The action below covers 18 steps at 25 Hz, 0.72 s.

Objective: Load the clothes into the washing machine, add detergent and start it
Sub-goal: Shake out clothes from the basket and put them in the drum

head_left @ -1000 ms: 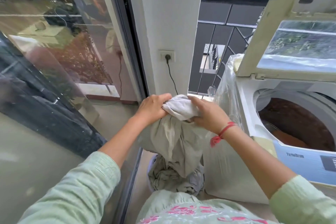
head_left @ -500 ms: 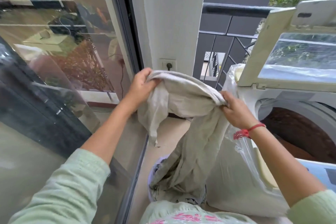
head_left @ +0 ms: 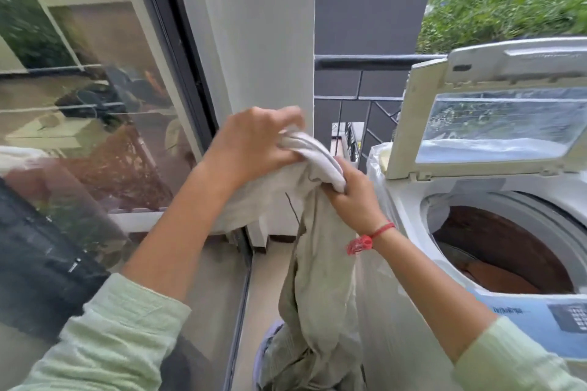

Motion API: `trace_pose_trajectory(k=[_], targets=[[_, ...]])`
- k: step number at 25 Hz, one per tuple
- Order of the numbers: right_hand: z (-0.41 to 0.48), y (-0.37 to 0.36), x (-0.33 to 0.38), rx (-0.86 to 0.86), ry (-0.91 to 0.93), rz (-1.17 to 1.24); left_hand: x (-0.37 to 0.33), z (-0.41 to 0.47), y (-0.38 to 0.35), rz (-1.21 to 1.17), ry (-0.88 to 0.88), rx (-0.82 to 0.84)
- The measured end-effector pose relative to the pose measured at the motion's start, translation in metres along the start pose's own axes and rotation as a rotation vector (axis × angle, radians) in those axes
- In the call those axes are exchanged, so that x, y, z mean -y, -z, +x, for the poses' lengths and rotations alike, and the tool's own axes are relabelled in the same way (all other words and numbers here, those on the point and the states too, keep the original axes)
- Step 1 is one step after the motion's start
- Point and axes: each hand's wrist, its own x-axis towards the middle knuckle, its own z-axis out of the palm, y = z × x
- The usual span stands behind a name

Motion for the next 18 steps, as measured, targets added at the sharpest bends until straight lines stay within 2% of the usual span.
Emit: trace_pose_trajectory(k=[1, 4, 5, 6, 8, 9, 10, 12, 13, 14, 15, 16, 18], targets=[[0.002, 0.007, -0.001, -0.018, 0.016, 0.007, 0.013, -0.004, 0.001, 0.007, 0.080, 0.096], [0.015, 0.035, 0.003, -0.047, -0.011, 0.104, 0.056, -0.028, -0.022, 0.124, 0.267, 0.632], [0.020, 0.043, 0.005, -0.052, -0.045, 0.180, 0.068, -0.039, -0.033, 0.011, 0.309, 0.675], [0.024, 0.050, 0.007, -0.063, -0.100, 0.282, 0.076, -0.049, -0.041, -0.279, 0.366, 0.626], [0.026, 0.061, 0.012, -0.051, -0.230, 0.468, 0.072, -0.057, -0.056, -1.114, 0.597, 0.303], [0.023, 0.067, 0.013, 0.021, -0.276, 0.528, 0.065, -0.051, -0.063, -1.382, 0.683, 0.133], [0.018, 0.072, 0.013, 0.165, -0.289, 0.595, 0.054, -0.040, -0.068, -1.471, 0.751, -0.006], [0.007, 0.083, 0.020, 0.562, -0.308, 0.691, 0.028, -0.017, -0.076, -1.294, 0.755, -0.149], [0.003, 0.087, 0.024, 0.710, -0.292, 0.676, 0.015, -0.006, -0.075, -1.150, 0.682, -0.201], [0.001, 0.091, 0.023, 0.748, -0.266, 0.639, 0.002, 0.006, -0.075, -1.001, 0.579, -0.245], [0.000, 0.093, 0.023, 0.675, -0.255, 0.602, -0.010, 0.016, -0.075, -0.856, 0.463, -0.260], [0.000, 0.097, 0.021, 0.492, -0.254, 0.582, -0.024, 0.028, -0.074, -0.722, 0.346, -0.235], [0.002, 0.114, 0.009, -0.028, -0.315, 0.593, -0.058, 0.056, -0.073, -0.540, 0.153, -0.173]])
